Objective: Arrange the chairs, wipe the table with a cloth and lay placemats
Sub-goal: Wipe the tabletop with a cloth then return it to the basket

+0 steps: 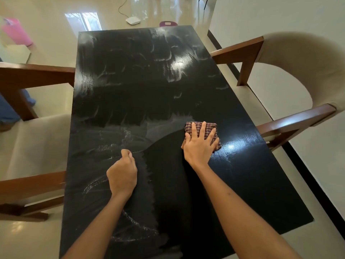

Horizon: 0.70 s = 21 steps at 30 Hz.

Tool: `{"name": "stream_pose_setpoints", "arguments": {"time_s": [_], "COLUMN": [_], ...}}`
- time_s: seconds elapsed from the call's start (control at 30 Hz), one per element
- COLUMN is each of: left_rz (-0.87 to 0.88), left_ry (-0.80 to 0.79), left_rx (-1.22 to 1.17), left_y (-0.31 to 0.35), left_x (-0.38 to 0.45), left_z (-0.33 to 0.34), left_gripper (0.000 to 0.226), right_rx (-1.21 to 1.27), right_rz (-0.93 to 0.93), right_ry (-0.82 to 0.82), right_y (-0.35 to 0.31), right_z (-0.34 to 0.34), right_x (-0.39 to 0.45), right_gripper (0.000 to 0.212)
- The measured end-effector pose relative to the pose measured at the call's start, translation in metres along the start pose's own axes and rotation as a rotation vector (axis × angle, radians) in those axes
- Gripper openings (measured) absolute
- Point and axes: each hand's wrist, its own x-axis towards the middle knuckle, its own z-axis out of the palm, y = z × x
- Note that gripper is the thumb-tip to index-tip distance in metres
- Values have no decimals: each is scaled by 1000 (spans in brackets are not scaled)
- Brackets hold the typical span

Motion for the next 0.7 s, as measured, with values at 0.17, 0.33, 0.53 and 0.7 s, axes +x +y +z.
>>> {"name": "stream_pose_setpoints", "arguments": {"time_s": [0.17, 0.33, 0.53, 0.7], "left_rz": [12, 22, 13, -4], "left_ry": [0, 16, 43, 30], "left_rx": [37, -19, -46, -41], "left_y": [-1, -2, -1, 0], "left_x": [1, 1, 0, 0], "left_z": [3, 2, 2, 3], "left_gripper": [21, 25, 16, 20], "right_rx": [-3, 16, -4, -14], "right_rz": [-186, -493, -598, -361], "right_ry": [-27, -87, -100, -107], "right_y": [-48, -116, -90, -49], "right_z": [9, 23, 16, 6], "right_x": [-4, -46, -28, 19], "right_gripper": [51, 51, 49, 51]}}
